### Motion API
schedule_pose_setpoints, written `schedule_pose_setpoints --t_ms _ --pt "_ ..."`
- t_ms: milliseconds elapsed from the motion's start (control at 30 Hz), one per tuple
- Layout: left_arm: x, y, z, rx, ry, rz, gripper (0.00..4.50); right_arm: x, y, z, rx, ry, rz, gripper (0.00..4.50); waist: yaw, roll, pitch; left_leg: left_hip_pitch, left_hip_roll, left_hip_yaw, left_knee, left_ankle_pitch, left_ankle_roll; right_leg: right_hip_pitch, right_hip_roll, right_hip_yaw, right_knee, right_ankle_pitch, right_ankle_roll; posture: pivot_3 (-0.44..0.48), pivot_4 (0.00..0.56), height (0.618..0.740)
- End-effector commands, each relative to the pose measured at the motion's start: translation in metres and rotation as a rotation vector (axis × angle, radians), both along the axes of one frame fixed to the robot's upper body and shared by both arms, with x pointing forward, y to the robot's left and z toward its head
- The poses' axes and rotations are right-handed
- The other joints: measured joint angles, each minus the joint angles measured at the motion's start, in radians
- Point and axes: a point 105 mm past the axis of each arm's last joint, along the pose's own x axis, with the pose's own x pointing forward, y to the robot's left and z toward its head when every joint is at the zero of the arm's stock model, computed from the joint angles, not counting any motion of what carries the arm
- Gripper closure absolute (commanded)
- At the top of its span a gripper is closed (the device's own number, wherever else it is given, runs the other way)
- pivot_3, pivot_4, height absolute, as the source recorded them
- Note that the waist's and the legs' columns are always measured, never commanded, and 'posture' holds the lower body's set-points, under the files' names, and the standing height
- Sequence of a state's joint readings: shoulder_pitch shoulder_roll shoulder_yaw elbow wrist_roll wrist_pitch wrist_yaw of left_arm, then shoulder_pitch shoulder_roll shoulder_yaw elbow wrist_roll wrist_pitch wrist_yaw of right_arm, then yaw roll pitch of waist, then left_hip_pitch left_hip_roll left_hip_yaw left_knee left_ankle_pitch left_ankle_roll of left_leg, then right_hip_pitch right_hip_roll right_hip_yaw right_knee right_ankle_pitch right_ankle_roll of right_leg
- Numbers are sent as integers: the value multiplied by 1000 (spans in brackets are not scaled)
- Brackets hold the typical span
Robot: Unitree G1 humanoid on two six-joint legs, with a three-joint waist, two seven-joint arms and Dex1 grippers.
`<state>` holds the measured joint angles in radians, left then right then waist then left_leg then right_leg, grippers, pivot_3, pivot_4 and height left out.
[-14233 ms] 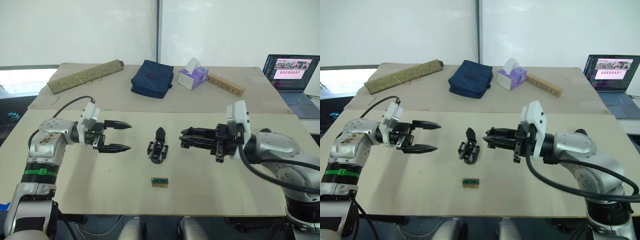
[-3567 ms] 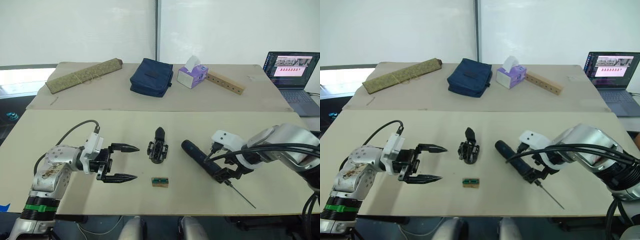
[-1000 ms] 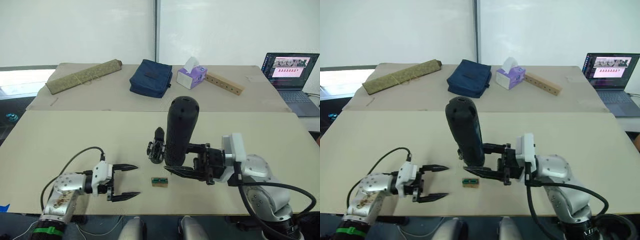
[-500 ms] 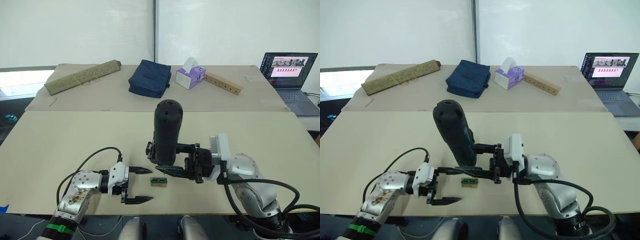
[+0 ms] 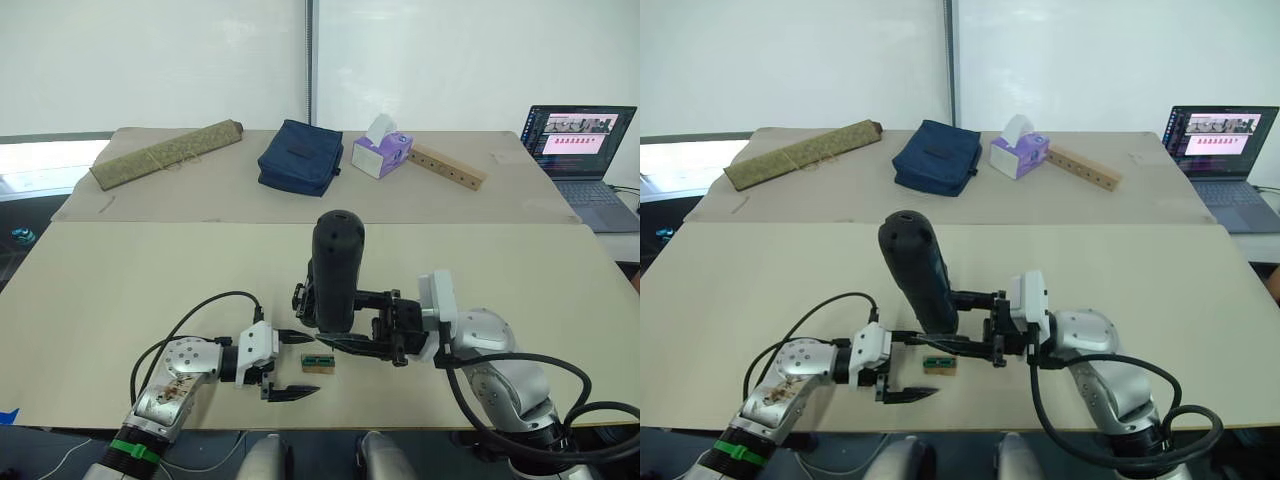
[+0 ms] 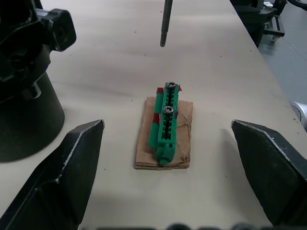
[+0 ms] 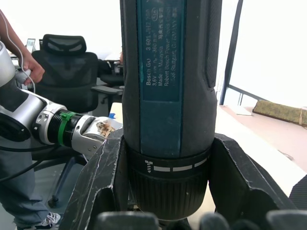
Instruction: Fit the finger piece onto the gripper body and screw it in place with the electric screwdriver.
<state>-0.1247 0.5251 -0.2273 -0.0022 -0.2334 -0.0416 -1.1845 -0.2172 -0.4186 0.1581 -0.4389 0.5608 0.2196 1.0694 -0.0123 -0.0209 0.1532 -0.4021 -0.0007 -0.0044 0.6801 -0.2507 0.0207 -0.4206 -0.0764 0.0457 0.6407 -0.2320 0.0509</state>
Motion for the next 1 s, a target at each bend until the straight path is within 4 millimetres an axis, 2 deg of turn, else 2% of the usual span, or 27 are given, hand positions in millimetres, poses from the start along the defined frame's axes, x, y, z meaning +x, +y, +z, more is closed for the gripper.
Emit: schedule_pose_setpoints --t_ms 33,1000 --pt "-4 -7 -3 6 1 -20 0 -9 3 8 29 -49 39 2602 1 0 0 0 0 0 0 0 0 0 0 0 0 0 0 0 150 740" --pt "-6 2 -14 38 60 -5 0 -3 7 1 25 -40 43 2602 -1 0 0 2 0 0 0 0 0 1 0 0 0 0 0 0 150 740"
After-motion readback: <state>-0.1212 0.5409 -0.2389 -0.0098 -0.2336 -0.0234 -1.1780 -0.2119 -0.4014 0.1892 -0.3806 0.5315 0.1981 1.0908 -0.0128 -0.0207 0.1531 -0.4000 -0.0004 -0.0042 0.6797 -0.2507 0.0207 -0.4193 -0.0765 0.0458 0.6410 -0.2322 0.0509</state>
